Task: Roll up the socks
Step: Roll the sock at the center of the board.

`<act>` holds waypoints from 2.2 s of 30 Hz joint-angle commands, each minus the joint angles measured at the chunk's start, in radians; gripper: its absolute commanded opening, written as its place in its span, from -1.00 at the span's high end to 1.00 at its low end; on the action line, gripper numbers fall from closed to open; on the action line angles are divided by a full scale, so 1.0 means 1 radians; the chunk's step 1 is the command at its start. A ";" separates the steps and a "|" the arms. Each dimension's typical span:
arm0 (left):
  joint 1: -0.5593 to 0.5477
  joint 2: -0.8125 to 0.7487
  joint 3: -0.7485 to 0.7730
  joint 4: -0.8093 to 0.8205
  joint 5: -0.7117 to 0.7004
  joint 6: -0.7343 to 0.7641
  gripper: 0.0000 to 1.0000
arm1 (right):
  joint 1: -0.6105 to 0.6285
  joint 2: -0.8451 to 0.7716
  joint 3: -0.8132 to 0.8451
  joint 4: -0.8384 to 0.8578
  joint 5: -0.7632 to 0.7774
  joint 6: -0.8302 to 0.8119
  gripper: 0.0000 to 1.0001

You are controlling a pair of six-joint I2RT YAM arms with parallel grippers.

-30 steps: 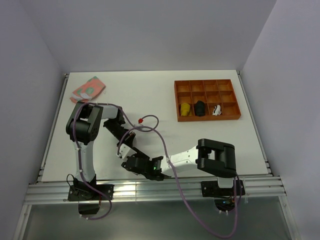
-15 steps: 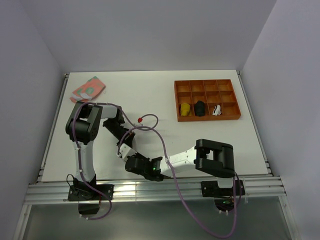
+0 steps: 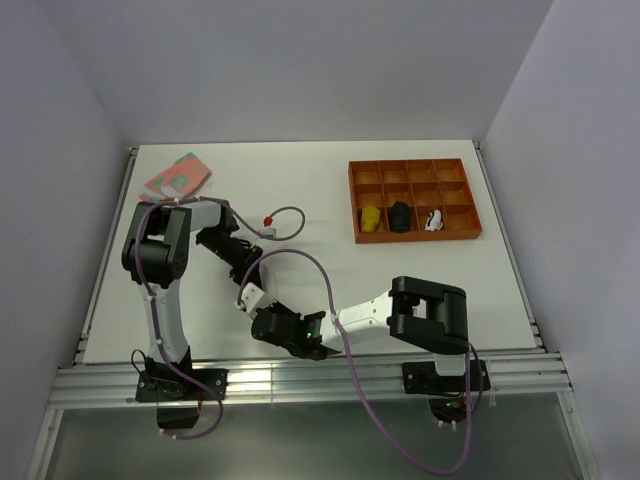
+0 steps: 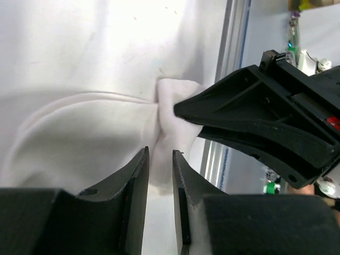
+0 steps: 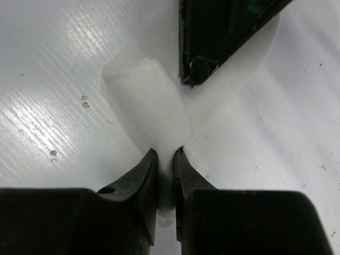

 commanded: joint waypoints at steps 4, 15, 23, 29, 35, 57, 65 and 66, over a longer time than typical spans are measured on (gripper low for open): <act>0.053 -0.087 0.029 0.067 -0.002 -0.057 0.42 | 0.009 0.036 -0.015 -0.033 0.010 0.022 0.81; 0.180 -0.179 0.077 0.152 -0.109 -0.178 0.34 | 0.008 0.060 0.003 -0.053 0.007 0.027 0.83; 0.193 -0.211 -0.011 0.226 -0.192 -0.200 0.23 | 0.005 0.063 0.015 -0.067 0.002 0.027 0.83; 0.190 -0.217 -0.048 0.250 -0.172 -0.194 0.17 | 0.005 0.070 0.031 -0.081 0.002 0.027 0.84; 0.174 -0.223 -0.083 0.328 -0.190 -0.246 0.12 | 0.001 0.069 0.035 -0.089 0.001 0.027 0.85; 0.079 -0.179 -0.077 0.442 -0.224 -0.395 0.99 | 0.018 -0.049 0.049 -0.124 -0.033 -0.048 0.87; 0.024 -0.179 -0.052 0.445 -0.201 -0.418 0.99 | 0.026 -0.076 0.136 -0.205 -0.163 -0.143 0.87; 0.010 -0.179 -0.051 0.443 -0.198 -0.418 0.99 | 0.023 -0.072 0.142 -0.214 -0.183 -0.151 0.87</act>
